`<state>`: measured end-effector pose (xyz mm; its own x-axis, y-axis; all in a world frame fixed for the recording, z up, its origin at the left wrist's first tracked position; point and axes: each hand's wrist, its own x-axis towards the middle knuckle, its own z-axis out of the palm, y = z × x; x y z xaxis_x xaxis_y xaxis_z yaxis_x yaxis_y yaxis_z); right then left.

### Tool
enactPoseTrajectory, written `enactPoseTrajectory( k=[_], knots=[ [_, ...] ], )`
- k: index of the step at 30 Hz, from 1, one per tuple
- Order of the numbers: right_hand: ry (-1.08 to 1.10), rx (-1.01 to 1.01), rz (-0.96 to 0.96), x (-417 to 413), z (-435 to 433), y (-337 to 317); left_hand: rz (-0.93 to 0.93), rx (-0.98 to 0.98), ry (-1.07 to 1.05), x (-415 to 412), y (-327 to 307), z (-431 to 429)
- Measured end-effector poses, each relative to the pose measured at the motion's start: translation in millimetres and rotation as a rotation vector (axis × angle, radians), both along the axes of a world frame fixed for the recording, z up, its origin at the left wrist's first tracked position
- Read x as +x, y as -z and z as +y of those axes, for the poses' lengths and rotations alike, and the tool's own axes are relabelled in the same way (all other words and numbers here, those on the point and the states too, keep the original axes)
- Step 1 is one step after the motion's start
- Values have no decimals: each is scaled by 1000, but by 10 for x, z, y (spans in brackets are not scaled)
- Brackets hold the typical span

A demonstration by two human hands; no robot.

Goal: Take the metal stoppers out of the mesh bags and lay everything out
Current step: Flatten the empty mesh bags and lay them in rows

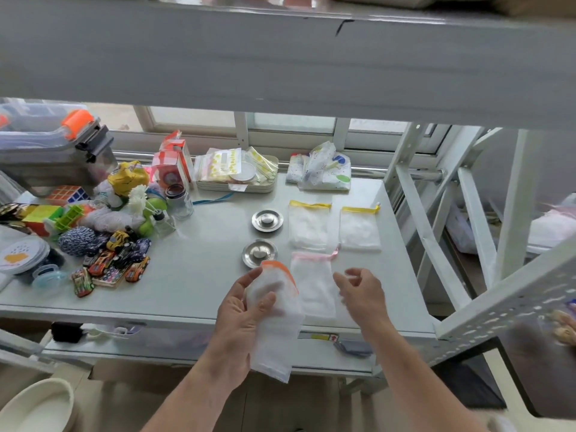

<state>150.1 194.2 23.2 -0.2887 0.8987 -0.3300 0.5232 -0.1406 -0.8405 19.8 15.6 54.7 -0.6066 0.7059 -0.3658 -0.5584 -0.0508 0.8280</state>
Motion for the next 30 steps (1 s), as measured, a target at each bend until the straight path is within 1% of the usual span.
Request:
enactPoseTrajectory(
  k=[2, 3, 4, 5, 6, 7, 9, 12, 15, 16, 17, 19, 20, 22, 24, 27, 30],
  knots=[
    [49, -486, 311, 101, -247, -97, -7, 5, 40, 135, 54, 170],
    [45, -676, 434, 162, -346, -132, -19, 6, 67, 211, 87, 261],
    [29, -763, 545, 238, -400, -116, -31, 5, 96, 283, 127, 356],
    [6, -749, 621, 317, -402, -83, -19, -6, 126, 353, 166, 453],
    [9, -678, 658, 397, -349, -53, 28, -40, 156, 417, 201, 546],
    [44, -559, 628, 476, -251, -18, 93, -88, 187, 469, 238, 637],
    [116, -323, 502, 611, 15, -22, 192, -166, 241, 551, 286, 829],
    [87, -101, 389, 718, 408, -107, 334, -204, 292, 629, 244, 1149],
    [74, -43, 285, 717, 734, -32, 520, -282, 344, 661, 279, 1464],
    [71, -17, 210, 702, 811, 31, 598, -323, 383, 661, 325, 1539],
    [56, 24, 95, 691, 864, 100, 692, -387, 444, 658, 362, 1587],
    [16, 114, -129, 694, 915, 225, 908, -551, 587, 667, 431, 1626],
    [7, 157, -189, 706, 909, 271, 1005, -613, 635, 691, 438, 1618],
    [-11, 237, -226, 728, 879, 342, 1142, -660, 685, 757, 430, 1580],
    [-25, 292, -240, 734, 865, 386, 1227, -663, 715, 835, 455, 1537],
    [-59, 345, -257, 735, 892, 404, 1298, -674, 735, 917, 494, 1500],
    [-101, 371, -266, 753, 931, 411, 1310, -668, 722, 990, 491, 1481]
  ],
)
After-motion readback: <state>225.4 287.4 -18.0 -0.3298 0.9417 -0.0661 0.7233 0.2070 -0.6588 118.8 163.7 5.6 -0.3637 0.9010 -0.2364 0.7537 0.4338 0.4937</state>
